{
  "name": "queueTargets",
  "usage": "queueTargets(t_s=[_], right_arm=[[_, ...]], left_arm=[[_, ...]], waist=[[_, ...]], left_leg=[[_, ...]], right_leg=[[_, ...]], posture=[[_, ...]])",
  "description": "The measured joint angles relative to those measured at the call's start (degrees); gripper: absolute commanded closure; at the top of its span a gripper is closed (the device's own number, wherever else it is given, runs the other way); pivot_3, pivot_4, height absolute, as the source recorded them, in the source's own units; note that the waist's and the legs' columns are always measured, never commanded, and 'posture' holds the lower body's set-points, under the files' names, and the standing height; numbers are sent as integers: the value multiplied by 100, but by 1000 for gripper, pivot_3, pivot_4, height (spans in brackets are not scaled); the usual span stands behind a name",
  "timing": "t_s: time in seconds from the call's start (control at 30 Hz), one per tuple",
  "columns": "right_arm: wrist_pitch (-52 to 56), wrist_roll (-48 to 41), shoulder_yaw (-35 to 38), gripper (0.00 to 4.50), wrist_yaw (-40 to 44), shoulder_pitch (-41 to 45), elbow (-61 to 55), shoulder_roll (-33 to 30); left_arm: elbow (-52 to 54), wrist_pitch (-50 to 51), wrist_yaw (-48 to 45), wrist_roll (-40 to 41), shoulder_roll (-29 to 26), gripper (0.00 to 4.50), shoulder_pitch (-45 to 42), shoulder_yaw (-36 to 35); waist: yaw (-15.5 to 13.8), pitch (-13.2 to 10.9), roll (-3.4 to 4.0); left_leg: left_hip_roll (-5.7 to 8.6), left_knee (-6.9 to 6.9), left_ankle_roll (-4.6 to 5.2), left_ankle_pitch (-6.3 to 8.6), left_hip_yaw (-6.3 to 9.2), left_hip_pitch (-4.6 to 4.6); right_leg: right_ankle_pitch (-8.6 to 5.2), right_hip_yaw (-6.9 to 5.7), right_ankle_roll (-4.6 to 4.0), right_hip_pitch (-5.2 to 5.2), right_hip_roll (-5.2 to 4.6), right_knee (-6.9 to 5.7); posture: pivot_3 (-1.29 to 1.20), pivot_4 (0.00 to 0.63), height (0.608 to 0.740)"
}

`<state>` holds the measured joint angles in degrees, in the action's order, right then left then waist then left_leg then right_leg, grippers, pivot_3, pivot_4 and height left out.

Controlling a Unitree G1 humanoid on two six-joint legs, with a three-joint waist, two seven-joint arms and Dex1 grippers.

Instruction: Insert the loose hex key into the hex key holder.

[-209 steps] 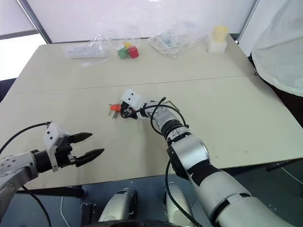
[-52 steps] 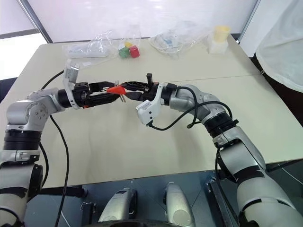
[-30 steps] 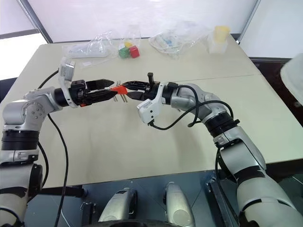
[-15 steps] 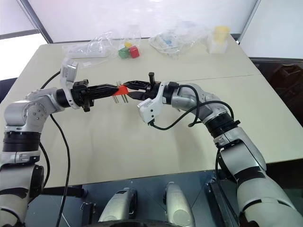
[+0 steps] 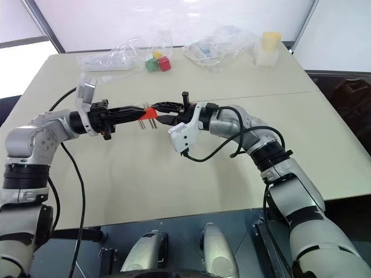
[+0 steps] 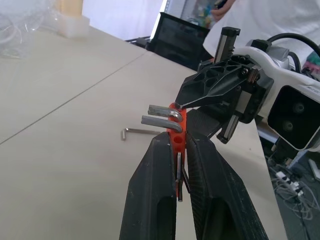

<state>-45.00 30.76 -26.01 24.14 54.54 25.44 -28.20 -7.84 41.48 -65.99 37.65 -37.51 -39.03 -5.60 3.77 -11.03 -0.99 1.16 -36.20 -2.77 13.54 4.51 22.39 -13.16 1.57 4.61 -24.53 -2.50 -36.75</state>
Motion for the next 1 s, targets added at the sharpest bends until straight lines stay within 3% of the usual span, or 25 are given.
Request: queueTargets(t_s=[0.17, 0.3, 1.0], right_arm=[[93, 1, 0, 3498, 18, -1, -43, -14], [116, -22, 41, 3498, 33, -1, -119, -10], [218, -64, 170, 3498, 103, -2, -226, 11]], left_arm=[[3, -65, 139, -18, 86, 4360, -1, -6], [-4, 51, 226, -36, 145, 2756, 7, 48], [-5, 35, 379, 50, 289, 2756, -18, -50]], waist=[[-10, 0, 0], [-5, 0, 0], [-19, 0, 0]], left_leg=[[0, -2, 0, 0, 0, 0], [1, -1, 0, 0, 0, -1], [1, -4, 0, 0, 1, -3]], right_leg=[[0, 0, 0, 0, 0, -3], [0, 0, 0, -1, 0, -6], [0, 0, -1, -1, 0, -15]], posture=[[0, 150, 740], [0, 150, 740], [0, 150, 740]])
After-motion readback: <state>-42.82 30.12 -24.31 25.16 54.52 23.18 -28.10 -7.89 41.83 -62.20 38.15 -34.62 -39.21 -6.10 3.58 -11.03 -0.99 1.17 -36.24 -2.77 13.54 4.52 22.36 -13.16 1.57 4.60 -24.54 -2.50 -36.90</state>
